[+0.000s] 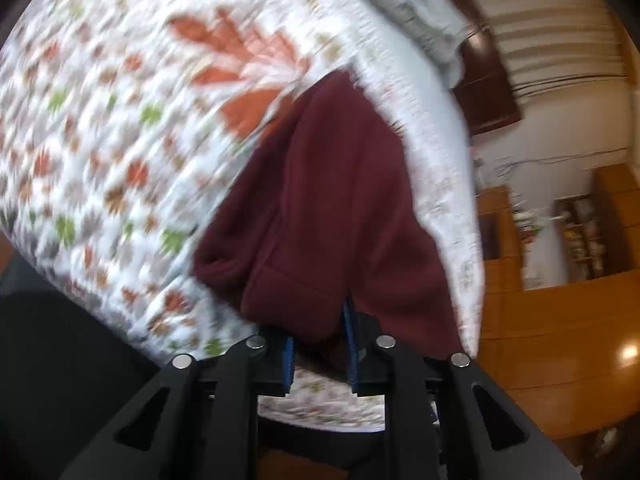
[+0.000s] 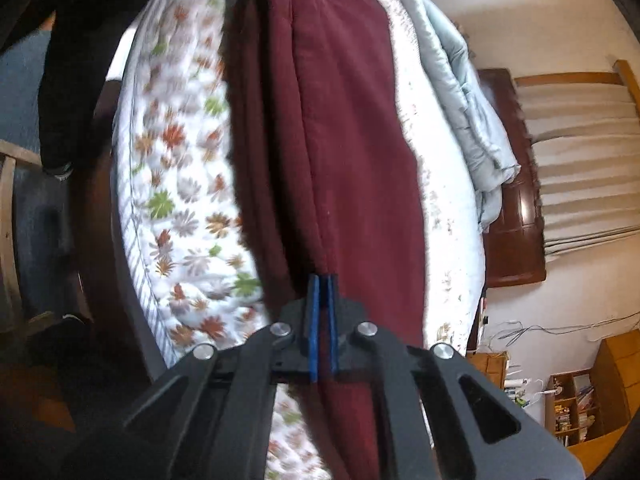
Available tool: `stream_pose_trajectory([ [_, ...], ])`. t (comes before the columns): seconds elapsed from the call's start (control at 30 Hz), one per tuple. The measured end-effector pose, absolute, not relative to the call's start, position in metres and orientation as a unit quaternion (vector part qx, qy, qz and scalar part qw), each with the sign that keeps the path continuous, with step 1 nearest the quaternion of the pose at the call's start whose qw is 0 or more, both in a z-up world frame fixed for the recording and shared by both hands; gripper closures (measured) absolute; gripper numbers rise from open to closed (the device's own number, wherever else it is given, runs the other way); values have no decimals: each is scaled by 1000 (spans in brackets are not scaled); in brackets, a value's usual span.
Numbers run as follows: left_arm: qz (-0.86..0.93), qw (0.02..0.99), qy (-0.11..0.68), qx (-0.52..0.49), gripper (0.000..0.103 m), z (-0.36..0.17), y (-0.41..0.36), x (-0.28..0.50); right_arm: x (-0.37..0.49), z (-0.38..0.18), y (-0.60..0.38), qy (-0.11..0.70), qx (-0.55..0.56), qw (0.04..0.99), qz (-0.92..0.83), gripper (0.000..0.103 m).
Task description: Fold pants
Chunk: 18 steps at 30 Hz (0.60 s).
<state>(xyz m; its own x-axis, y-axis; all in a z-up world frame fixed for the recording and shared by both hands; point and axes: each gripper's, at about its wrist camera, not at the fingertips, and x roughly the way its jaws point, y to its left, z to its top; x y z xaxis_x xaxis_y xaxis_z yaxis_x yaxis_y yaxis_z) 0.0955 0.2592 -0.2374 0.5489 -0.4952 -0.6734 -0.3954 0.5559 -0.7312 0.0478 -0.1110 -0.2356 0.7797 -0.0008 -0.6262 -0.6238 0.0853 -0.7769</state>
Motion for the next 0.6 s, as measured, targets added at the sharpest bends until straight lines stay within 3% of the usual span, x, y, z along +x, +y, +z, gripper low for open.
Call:
stream_pose_trajectory([
  [0.03, -26, 742, 471, -476, 78, -239, 260, 93, 46, -237, -111, 233, -644, 695, 219, 96],
  [0.13, -22, 756, 461, -464, 68, -225, 262, 88, 37, -207, -125, 222, -613, 728, 214, 67],
  [0.23, 10, 809, 436, -393, 61, -189, 259, 76, 40, -172, -172, 236, -582, 761, 162, 66],
  [0.33, 8, 861, 399, -314, 42, -150, 239, 69, 60, -155, -248, 283, -562, 773, 76, 66],
  [0.47, -41, 868, 408, -280, 39, -140, 206, 96, 81, -171, -346, 353, -568, 744, 10, 69],
  [0.6, -53, 844, 465, -261, 36, -168, 178, 127, 93, -191, -378, 365, -586, 723, 17, 70],
])
